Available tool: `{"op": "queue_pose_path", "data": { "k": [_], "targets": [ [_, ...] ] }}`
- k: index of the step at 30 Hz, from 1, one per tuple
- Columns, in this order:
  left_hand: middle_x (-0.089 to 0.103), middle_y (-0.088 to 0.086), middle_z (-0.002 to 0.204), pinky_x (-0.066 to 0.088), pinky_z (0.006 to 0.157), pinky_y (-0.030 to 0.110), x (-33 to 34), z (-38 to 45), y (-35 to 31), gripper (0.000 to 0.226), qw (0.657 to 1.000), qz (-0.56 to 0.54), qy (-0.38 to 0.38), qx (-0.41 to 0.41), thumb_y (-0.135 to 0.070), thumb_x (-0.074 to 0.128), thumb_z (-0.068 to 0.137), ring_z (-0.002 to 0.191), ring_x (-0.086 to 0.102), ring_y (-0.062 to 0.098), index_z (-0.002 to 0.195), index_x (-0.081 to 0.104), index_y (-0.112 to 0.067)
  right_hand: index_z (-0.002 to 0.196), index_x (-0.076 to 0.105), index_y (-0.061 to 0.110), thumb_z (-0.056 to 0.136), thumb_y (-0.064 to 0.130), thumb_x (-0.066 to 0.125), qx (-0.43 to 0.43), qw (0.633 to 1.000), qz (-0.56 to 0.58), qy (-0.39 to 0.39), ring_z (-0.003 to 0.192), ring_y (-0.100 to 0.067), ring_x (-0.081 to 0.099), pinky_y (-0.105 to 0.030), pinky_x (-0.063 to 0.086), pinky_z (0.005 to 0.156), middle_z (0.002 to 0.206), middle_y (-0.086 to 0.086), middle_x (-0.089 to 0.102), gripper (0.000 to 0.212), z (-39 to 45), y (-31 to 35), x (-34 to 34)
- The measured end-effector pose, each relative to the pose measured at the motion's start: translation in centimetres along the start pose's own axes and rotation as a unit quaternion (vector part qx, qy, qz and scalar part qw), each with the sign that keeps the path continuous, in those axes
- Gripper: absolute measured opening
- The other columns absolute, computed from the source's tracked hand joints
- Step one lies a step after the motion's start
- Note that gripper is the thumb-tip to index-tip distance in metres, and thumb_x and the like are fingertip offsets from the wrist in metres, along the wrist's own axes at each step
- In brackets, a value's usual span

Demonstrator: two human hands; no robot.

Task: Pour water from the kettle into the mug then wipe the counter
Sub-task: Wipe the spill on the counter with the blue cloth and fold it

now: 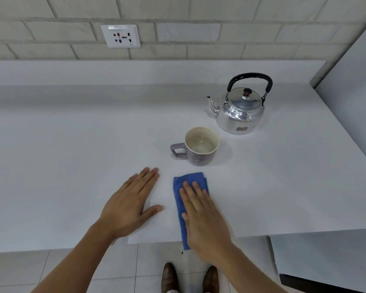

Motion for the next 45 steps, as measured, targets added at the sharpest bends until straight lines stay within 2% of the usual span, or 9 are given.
{"op": "queue_pose_path", "data": {
  "k": [5, 10, 17, 21, 24, 29, 35, 40, 45],
  "targets": [
    [-0.003, -0.014, 0.176, 0.008, 0.132, 0.031, -0.2, -0.4, 0.2, 0.092, 1.000, -0.004, -0.010, -0.006, -0.081, 0.028, 0.097, 0.161, -0.009, 0.004, 0.167, 0.001, -0.027, 0.158, 0.027, 0.019, 0.102, 0.022, 0.042, -0.042, 0.999, 0.016, 0.012, 0.155, -0.011, 0.004, -0.028, 0.001, 0.121, 0.165, 0.010, 0.014, 0.058, -2.8, -5.2, -1.6],
    [0.001, -0.012, 0.176, 0.003, 0.130, 0.030, -0.5, -1.0, 0.5, 0.092, 1.000, 0.004, -0.018, -0.011, -0.078, 0.032, 0.098, 0.162, -0.004, 0.007, 0.167, 0.007, -0.023, 0.154, -0.001, 0.019, 0.107, 0.021, 0.035, 0.034, 0.999, 0.022, -0.014, 0.155, -0.013, -0.005, -0.026, -0.010, 0.123, 0.164, 0.010, -0.007, 0.059, -0.5, -6.4, -2.0],
    [0.000, -0.009, 0.176, 0.005, 0.131, 0.031, -0.3, -1.2, 1.0, 0.075, 1.000, -0.009, -0.012, -0.006, -0.054, 0.031, 0.105, 0.162, -0.004, 0.007, 0.167, 0.004, -0.022, 0.161, 0.007, 0.016, 0.106, 0.029, 0.022, -0.055, 0.998, 0.011, 0.007, 0.154, -0.015, -0.014, -0.038, -0.002, 0.125, 0.170, 0.003, -0.001, 0.059, 3.5, 2.0, 0.2],
    [-0.003, -0.008, 0.176, 0.003, 0.131, 0.030, -0.2, -1.3, 1.4, 0.079, 1.000, -0.008, -0.001, 0.005, -0.051, 0.037, 0.104, 0.162, -0.006, 0.007, 0.167, 0.000, -0.022, 0.160, 0.007, 0.025, 0.105, 0.031, 0.029, -0.158, 0.986, -0.010, 0.056, 0.154, -0.009, -0.012, -0.030, -0.009, 0.122, 0.168, 0.012, -0.002, 0.060, 0.6, 0.0, -0.1],
    [-0.004, -0.008, 0.177, 0.004, 0.131, 0.032, -0.2, -1.3, 1.4, 0.080, 1.000, 0.001, -0.004, 0.007, -0.051, 0.036, 0.104, 0.162, -0.007, 0.008, 0.167, -0.001, -0.021, 0.160, 0.018, 0.025, 0.104, 0.030, 0.034, -0.122, 0.991, -0.001, 0.050, 0.154, -0.006, -0.003, -0.027, -0.003, 0.122, 0.167, 0.014, 0.004, 0.058, -1.7, -4.5, -1.4],
    [-0.005, -0.008, 0.177, 0.005, 0.131, 0.033, -0.2, -1.4, 1.2, 0.080, 1.000, 0.001, -0.004, 0.005, -0.051, 0.035, 0.103, 0.162, -0.008, 0.008, 0.167, -0.002, -0.020, 0.158, -0.002, 0.018, 0.107, 0.034, 0.023, -0.043, 0.998, -0.028, 0.033, 0.155, -0.015, -0.010, -0.032, -0.006, 0.123, 0.167, 0.005, -0.010, 0.058, 1.0, -4.4, -1.7],
    [0.000, -0.005, 0.177, 0.002, 0.131, 0.031, -0.3, -1.3, 1.3, 0.085, 1.000, -0.007, 0.005, 0.008, -0.048, 0.041, 0.098, 0.162, -0.006, 0.008, 0.167, 0.001, -0.019, 0.161, 0.006, 0.013, 0.107, 0.031, 0.024, -0.082, 0.996, -0.025, 0.019, 0.155, -0.020, -0.011, -0.042, 0.002, 0.126, 0.170, -0.001, -0.001, 0.060, 4.5, 3.0, 0.1],
    [-0.006, -0.006, 0.176, 0.000, 0.131, 0.030, -0.4, -1.3, 1.3, 0.084, 1.000, 0.000, 0.007, 0.008, -0.050, 0.038, 0.100, 0.162, -0.010, 0.008, 0.167, -0.002, -0.020, 0.162, 0.007, 0.024, 0.108, 0.036, 0.024, -0.171, 0.983, -0.039, 0.051, 0.155, -0.012, -0.007, -0.032, -0.005, 0.121, 0.170, 0.009, 0.001, 0.058, 0.0, -0.7, -0.1],
    [-0.002, -0.004, 0.177, 0.006, 0.131, 0.035, -0.6, -1.4, 1.1, 0.083, 1.000, 0.002, 0.003, 0.015, -0.046, 0.042, 0.100, 0.163, -0.005, 0.011, 0.167, 0.002, -0.016, 0.161, 0.006, 0.027, 0.106, 0.043, 0.021, -0.018, 0.999, -0.030, 0.032, 0.154, -0.006, -0.001, -0.028, 0.001, 0.123, 0.168, 0.015, -0.005, 0.059, -3.2, -9.8, -2.6]
  ]
}}
Point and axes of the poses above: each hand's wrist, its own z-axis towards the middle knuckle, its own x-axis out of the palm, y = z × x, the point moved 1 cm from there along z, towards the middle knuckle
